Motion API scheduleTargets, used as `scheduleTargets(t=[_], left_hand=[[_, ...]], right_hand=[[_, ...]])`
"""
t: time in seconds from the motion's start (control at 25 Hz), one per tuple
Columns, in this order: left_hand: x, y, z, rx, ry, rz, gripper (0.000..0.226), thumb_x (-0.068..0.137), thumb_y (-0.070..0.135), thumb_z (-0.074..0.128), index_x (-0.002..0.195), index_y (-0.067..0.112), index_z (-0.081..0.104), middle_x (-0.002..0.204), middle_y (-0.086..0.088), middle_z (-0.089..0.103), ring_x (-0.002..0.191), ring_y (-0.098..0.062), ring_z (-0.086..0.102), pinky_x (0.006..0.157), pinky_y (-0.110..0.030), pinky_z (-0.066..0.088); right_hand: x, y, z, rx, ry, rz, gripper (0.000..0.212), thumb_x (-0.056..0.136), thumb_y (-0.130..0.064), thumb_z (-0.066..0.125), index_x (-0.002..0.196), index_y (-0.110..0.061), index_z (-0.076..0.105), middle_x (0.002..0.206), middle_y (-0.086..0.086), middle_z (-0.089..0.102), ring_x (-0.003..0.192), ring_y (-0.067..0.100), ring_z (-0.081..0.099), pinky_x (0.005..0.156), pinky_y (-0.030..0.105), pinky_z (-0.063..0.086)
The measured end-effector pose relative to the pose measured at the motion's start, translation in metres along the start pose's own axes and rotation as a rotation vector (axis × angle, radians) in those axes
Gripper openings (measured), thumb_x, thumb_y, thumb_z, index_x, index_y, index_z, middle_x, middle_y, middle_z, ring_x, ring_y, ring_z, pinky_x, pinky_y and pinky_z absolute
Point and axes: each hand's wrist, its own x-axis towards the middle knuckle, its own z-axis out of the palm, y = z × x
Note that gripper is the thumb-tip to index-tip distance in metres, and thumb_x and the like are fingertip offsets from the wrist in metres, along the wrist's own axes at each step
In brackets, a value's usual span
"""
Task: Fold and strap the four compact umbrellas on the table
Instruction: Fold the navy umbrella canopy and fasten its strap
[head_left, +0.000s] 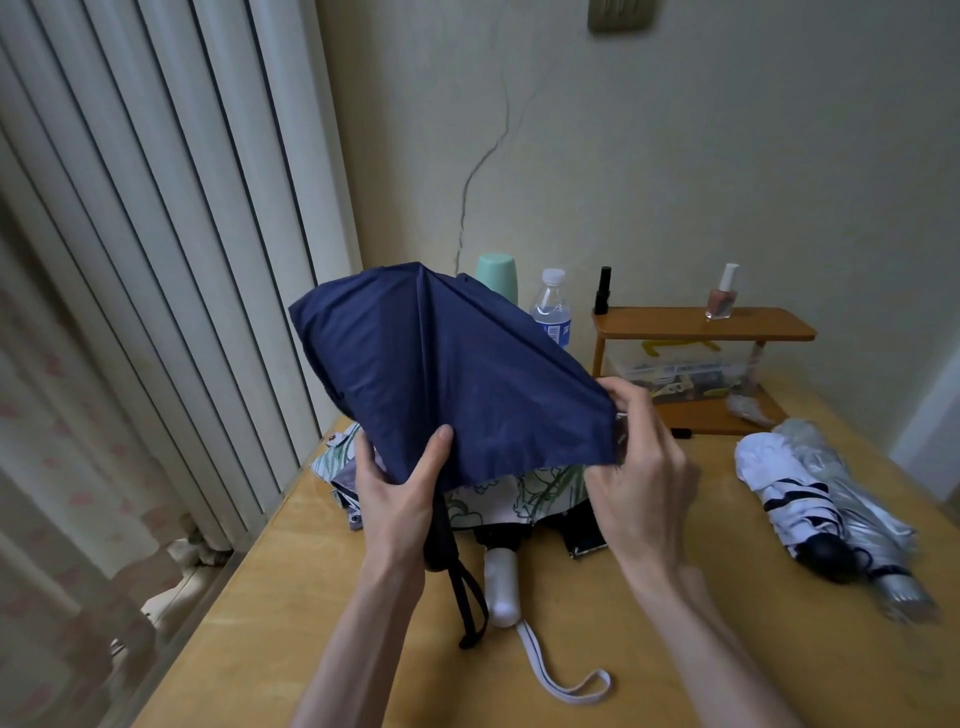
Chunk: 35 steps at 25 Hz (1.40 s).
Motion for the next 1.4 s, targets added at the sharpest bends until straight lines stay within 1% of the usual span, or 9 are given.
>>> scheduleTargets(t=[0.16,0.28,0.4,0.48,0.6,0.76,1.04,1.2,1.4], left_hand=[[-0.001,0.001,-0.001,0.049,-0.027,0.011,0.069,0.083,0.033,0.088,0.142,0.038,0.054,0.13,0.016,0.07,0.117,-0.01,0.071,0.102,-0.047,0.059],[0.003,0.004,-0.008,0.098,-0.063,0.011,0.074,0.078,0.044,0.088,0.142,0.04,0.051,0.134,0.012,0.066,0.113,-0.013,0.072,0.087,-0.045,0.065],[0.009,0.007,-0.025,0.212,-0.158,-0.011,0.082,0.076,0.058,0.089,0.147,0.041,0.05,0.137,0.012,0.065,0.119,-0.017,0.07,0.093,-0.046,0.063],[0.01,0.012,-0.029,0.267,-0.241,0.002,0.075,0.078,0.05,0.085,0.144,0.042,0.05,0.132,0.019,0.065,0.116,-0.003,0.069,0.089,-0.027,0.061],[0.005,0.017,-0.024,0.307,-0.333,0.005,0.067,0.077,0.038,0.08,0.137,0.044,0.051,0.121,0.031,0.068,0.108,0.01,0.067,0.082,-0.013,0.056],[0.004,0.013,-0.026,0.36,-0.418,-0.037,0.072,0.077,0.044,0.091,0.134,0.055,0.049,0.128,0.032,0.066,0.116,0.005,0.067,0.087,-0.017,0.058],[-0.001,0.019,-0.021,0.38,-0.434,-0.021,0.07,0.074,0.034,0.083,0.133,0.048,0.049,0.131,0.023,0.062,0.108,0.01,0.068,0.081,-0.014,0.057],[-0.002,0.02,-0.021,0.39,-0.421,-0.02,0.066,0.074,0.034,0.083,0.125,0.055,0.047,0.123,0.033,0.064,0.106,0.012,0.067,0.081,-0.016,0.059],[0.001,0.013,-0.02,0.364,-0.368,-0.006,0.073,0.073,0.036,0.088,0.133,0.05,0.048,0.113,0.04,0.066,0.103,0.016,0.066,0.08,-0.012,0.056]], right_hand=[[-0.001,-0.004,0.005,0.066,-0.215,0.106,0.054,0.089,0.003,0.068,0.14,-0.012,0.059,0.112,-0.002,0.075,0.092,0.018,0.072,0.072,0.008,0.044],[0.022,0.004,-0.01,0.459,-0.721,0.29,0.085,0.088,0.004,0.075,0.153,-0.039,0.04,0.136,-0.031,0.057,0.127,0.002,0.06,0.092,0.013,0.053],[0.039,0.019,-0.027,0.67,-1.085,0.24,0.109,0.083,-0.012,0.085,0.163,-0.047,0.02,0.164,-0.028,0.03,0.15,-0.003,0.034,0.117,0.026,0.041],[0.046,0.019,-0.032,0.81,-1.086,0.284,0.104,0.084,-0.021,0.083,0.164,-0.046,0.021,0.168,-0.021,0.029,0.153,0.003,0.034,0.12,0.035,0.041],[0.047,0.012,-0.03,0.838,-0.924,0.383,0.074,0.09,-0.038,0.078,0.155,-0.045,0.043,0.158,-0.022,0.045,0.145,0.004,0.046,0.114,0.03,0.047],[0.042,0.021,-0.024,0.76,-0.786,0.413,0.06,0.086,-0.041,0.081,0.141,-0.044,0.057,0.137,-0.024,0.06,0.133,0.009,0.058,0.103,0.031,0.054],[0.042,0.034,-0.023,0.574,-0.847,0.452,0.06,0.073,-0.066,0.085,0.126,-0.042,0.068,0.13,-0.016,0.068,0.125,0.01,0.063,0.107,0.055,0.052],[0.041,0.026,-0.023,0.673,-0.909,0.48,0.066,0.083,-0.048,0.086,0.143,-0.035,0.06,0.14,-0.017,0.065,0.131,0.007,0.06,0.11,0.042,0.051],[0.043,0.027,-0.024,0.657,-0.761,0.486,0.031,0.082,-0.046,0.085,0.098,-0.019,0.081,0.103,-0.001,0.078,0.101,0.018,0.074,0.086,0.038,0.057]])
